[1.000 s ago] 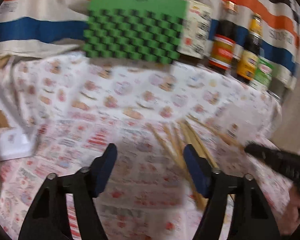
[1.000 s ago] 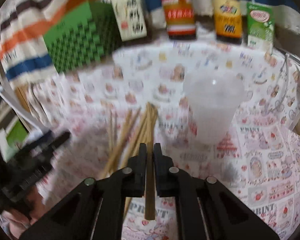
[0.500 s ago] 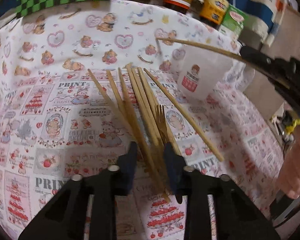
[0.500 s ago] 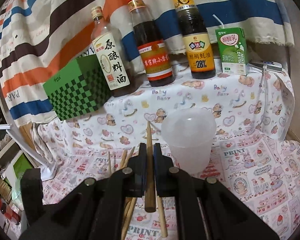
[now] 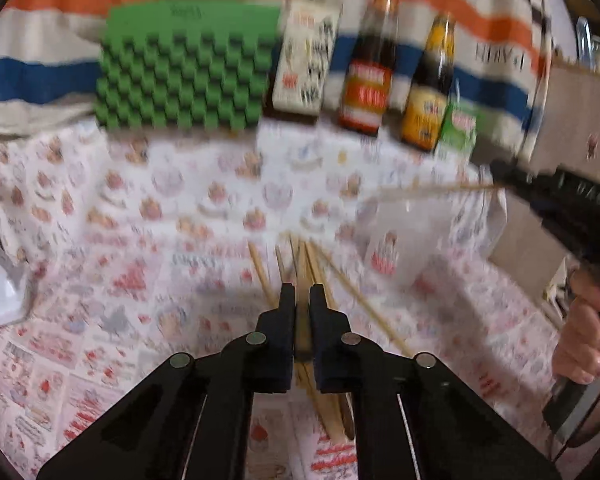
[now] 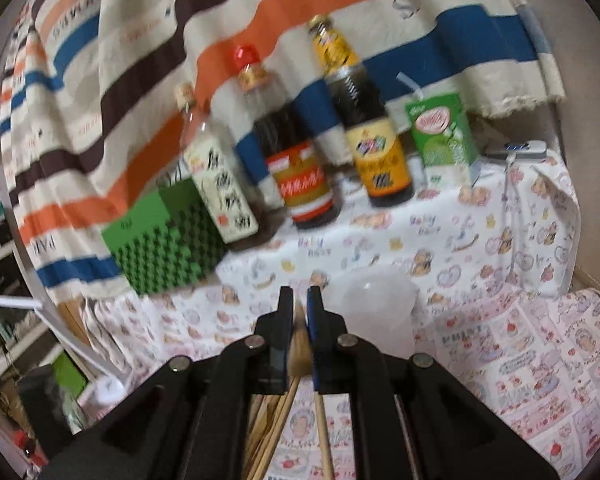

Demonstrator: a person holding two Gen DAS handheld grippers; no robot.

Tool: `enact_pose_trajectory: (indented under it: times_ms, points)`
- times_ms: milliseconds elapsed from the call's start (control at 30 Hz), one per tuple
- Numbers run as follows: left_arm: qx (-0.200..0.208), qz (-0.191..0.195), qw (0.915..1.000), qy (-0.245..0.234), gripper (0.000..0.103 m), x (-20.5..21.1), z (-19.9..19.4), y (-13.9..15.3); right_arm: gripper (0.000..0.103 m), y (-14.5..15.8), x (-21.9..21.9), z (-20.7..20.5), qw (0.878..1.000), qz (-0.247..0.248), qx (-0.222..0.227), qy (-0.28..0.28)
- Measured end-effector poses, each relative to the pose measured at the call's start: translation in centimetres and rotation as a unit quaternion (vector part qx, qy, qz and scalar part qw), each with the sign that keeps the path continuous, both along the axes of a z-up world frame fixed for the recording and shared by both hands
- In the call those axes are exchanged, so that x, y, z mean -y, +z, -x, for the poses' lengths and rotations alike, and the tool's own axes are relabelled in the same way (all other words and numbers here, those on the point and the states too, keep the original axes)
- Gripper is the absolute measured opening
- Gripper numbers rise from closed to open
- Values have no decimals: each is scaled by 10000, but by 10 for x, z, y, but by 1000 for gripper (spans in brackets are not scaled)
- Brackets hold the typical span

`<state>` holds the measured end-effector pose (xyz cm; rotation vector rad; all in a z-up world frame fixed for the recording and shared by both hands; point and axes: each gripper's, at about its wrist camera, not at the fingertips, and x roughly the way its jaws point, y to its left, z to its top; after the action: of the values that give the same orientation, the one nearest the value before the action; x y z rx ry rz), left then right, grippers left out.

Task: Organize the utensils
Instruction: 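Lift the chopstick with the right tool while the left tool grasps another chopstick, then carry both chopsticks to the clear cup and open both tools to drop them in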

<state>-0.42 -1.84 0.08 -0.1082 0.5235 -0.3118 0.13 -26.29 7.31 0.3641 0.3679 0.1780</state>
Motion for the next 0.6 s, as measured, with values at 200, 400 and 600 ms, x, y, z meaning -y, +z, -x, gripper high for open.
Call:
enact_pose_trajectory:
  times_ms: [200, 400, 600]
  points:
    - [387, 261, 9986, 242, 6, 4, -1, 37, 7, 16, 45, 9, 9962, -744, 397, -206]
    - [610, 598, 9962, 188, 6, 15, -12, 77, 7, 23, 87, 19, 9832, -1632, 742, -344]
    - [807, 1106, 9904, 180, 6, 25, -22, 113, 7, 20, 104, 15, 9808, -1594, 740, -846]
